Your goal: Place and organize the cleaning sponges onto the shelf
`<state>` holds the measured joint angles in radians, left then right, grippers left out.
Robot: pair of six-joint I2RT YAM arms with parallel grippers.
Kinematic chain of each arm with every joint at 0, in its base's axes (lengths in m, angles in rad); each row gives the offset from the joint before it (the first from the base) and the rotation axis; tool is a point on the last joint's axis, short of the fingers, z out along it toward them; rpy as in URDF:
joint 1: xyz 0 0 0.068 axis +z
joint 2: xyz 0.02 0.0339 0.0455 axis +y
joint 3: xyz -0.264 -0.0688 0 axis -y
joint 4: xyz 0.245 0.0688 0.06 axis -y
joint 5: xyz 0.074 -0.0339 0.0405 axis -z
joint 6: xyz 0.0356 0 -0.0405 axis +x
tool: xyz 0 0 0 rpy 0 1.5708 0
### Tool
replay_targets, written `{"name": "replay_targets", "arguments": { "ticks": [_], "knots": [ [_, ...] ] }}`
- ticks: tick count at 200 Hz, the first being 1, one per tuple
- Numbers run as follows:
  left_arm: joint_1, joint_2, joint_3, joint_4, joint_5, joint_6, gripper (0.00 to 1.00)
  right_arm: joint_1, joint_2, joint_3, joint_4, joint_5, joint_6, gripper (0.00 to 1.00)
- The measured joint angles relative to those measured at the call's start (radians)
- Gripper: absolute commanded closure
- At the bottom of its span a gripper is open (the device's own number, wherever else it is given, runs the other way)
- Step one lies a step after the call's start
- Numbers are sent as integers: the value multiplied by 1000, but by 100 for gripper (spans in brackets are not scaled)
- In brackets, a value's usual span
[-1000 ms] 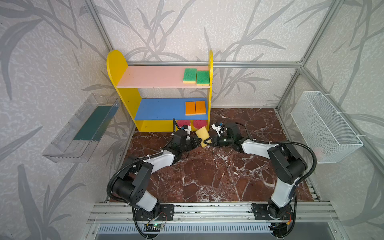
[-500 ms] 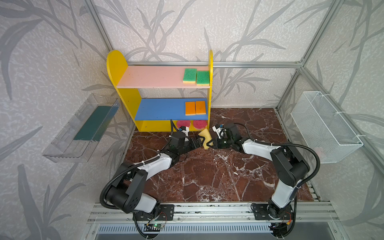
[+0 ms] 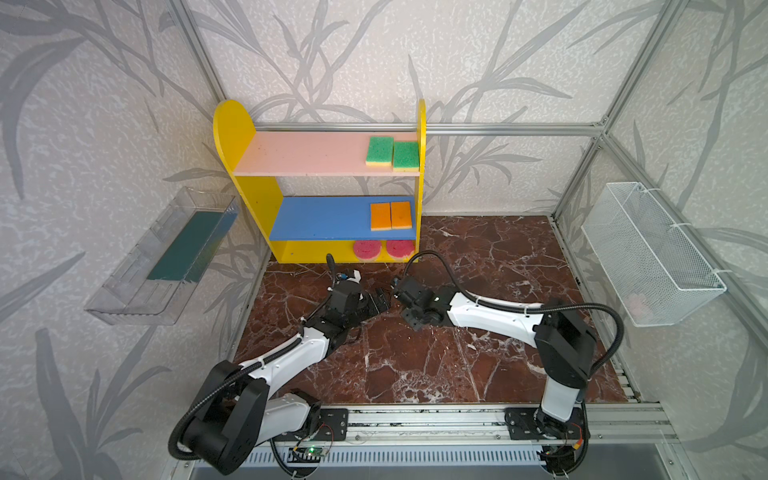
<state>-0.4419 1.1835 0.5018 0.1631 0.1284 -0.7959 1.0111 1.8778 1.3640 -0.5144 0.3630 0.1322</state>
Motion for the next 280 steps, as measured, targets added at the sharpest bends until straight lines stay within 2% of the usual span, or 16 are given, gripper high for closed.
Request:
{"name": "replay_targets", "arguments": {
  "ticks": [26,44,74,99,160,194,202,222,232,237,255,273,280],
  "knots": [
    [11,-89,-16,-98,-72,27,1,52,45,27,-39,43,-16,26],
    [15,-166,-50,-142,-108,29,1,63,50,27,-62,18,-30,18],
    [24,-278,-105,-201,-157,18,1,67,42,5,-51,-56,-32,16],
    [33,-325,-127,-245,-183,10,2,56,5,-56,-15,-169,-29,16],
    [54,-329,-138,-274,-187,-2,6,-1,-123,-179,140,-447,20,16],
    [56,-295,-134,-288,-153,3,7,-101,-172,-253,234,-598,95,16],
    [56,-280,-129,-299,-145,8,7,-145,-179,-271,256,-644,121,21],
    [56,-265,-126,-316,-130,9,10,-270,-172,-306,335,-779,191,46],
    [56,-267,-126,-319,-127,8,11,-328,-155,-321,390,-856,226,66],
    [56,-269,-126,-318,-126,6,12,-355,-140,-327,422,-891,247,72],
    [56,-278,-128,-314,-126,0,20,-402,-81,-332,493,-982,302,83],
    [56,-277,-141,-292,-119,-8,38,-397,-23,-327,523,-1046,329,85],
    [56,-270,-147,-283,-113,-12,48,-394,-4,-324,530,-1063,335,86]
  ]
}}
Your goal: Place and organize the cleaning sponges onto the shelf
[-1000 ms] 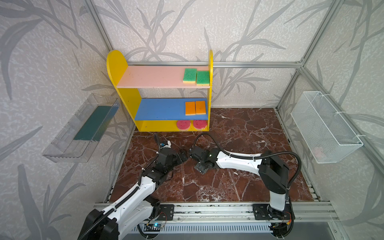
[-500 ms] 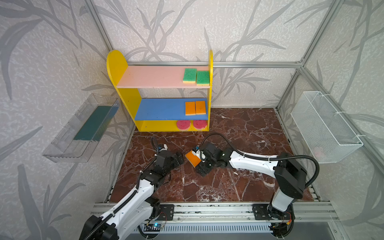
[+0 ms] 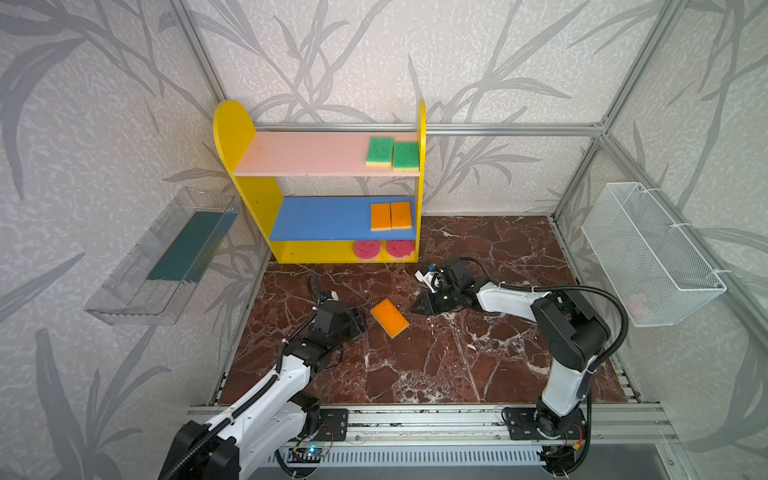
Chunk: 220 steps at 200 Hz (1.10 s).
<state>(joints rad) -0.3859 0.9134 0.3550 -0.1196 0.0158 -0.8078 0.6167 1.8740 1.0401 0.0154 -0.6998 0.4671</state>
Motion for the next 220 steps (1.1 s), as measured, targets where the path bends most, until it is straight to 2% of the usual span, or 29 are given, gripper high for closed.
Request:
{"name": "replay_targets", "arguments": {
  "ticks": [11,26,35,43,144,182,220],
  "knots": [
    [0,25,-4,16,14,-6,68,4,28,8,8,-21,13,86],
    [0,74,-4,42,37,-4,89,10,52,14,26,-43,24,86],
    [0,104,-3,53,52,0,97,10,64,18,33,-51,31,86],
    [0,130,-3,64,64,-4,100,10,74,23,40,-56,37,86],
    [-24,366,26,236,137,-16,100,21,108,25,60,-64,41,87],
    [-26,433,79,274,139,-12,100,49,110,25,39,-58,18,88],
    [-26,562,157,322,147,3,100,93,110,25,23,-55,2,88]
  ]
}}
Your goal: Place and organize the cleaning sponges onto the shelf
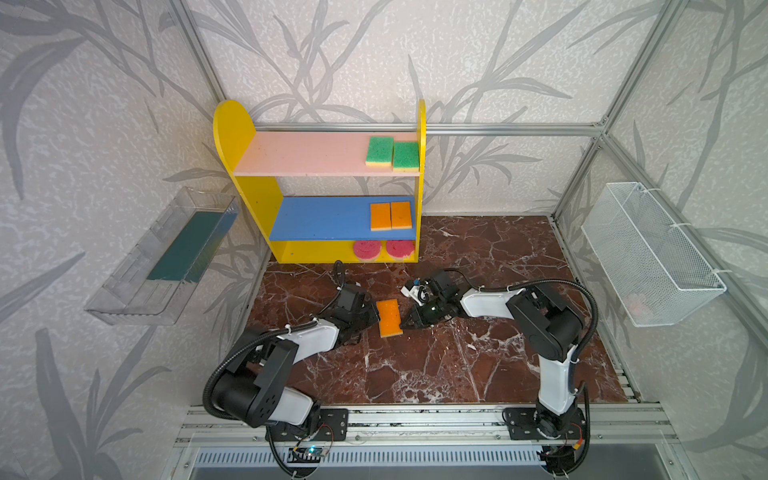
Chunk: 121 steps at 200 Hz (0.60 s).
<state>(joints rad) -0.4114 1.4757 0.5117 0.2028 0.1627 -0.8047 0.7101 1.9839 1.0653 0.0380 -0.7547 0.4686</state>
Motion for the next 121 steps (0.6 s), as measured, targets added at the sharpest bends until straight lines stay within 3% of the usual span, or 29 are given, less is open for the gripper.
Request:
{"name": "replay_targets", "arguments": {
  "ticks": [50,60,90,96,108,121],
  "knots": [
    [1,4,15,-18,-14,23,97,15,-23,0,-43,37,-31,86],
    [2,-23,19,-42,-26,34,87,14,-31,0,-55,45,-36,79],
    [6,-159,30,-126,-78,81,52,10,-66,-1,-78,66,-47,47],
    [6,-188,35,-147,-87,95,41,8,-76,-1,-81,68,-50,41],
    [6,-228,51,-190,-99,117,28,2,-101,-1,-86,75,-54,34],
    [2,-252,66,-225,-111,132,22,-8,-130,-4,-89,79,-55,31]
  ]
}}
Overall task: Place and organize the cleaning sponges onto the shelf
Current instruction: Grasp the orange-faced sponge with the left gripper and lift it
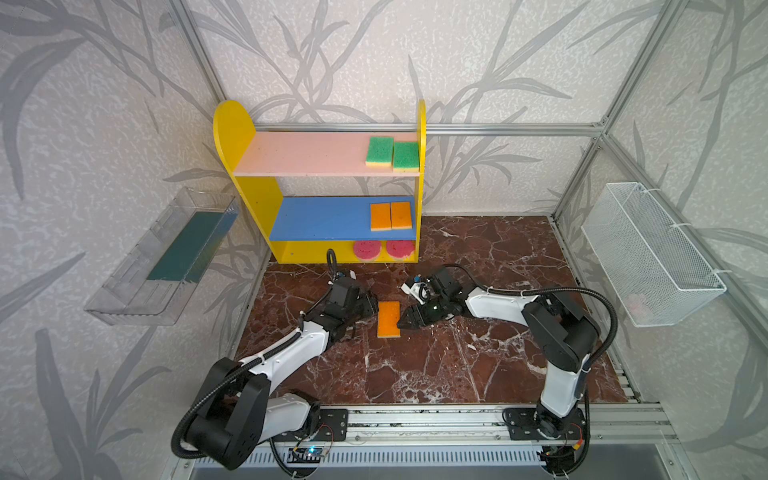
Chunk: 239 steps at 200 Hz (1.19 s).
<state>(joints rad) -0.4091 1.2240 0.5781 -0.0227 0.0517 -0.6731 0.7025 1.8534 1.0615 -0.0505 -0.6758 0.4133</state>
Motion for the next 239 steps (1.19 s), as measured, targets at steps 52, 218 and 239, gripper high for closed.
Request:
{"name": "replay_targets", "arguments": {
  "ticks": [52,218,239],
  "knots": [
    [-172,6,31,-117,-107,2,18,-74,-142,-113,22,48,19,14],
    [-328,307,169,-153,-228,-37,18,-209,-421,-381,120,316,67,1],
    [-333,321,180,-172,-242,-39,17,-209,-420,-386,128,316,66,1]
  ]
}}
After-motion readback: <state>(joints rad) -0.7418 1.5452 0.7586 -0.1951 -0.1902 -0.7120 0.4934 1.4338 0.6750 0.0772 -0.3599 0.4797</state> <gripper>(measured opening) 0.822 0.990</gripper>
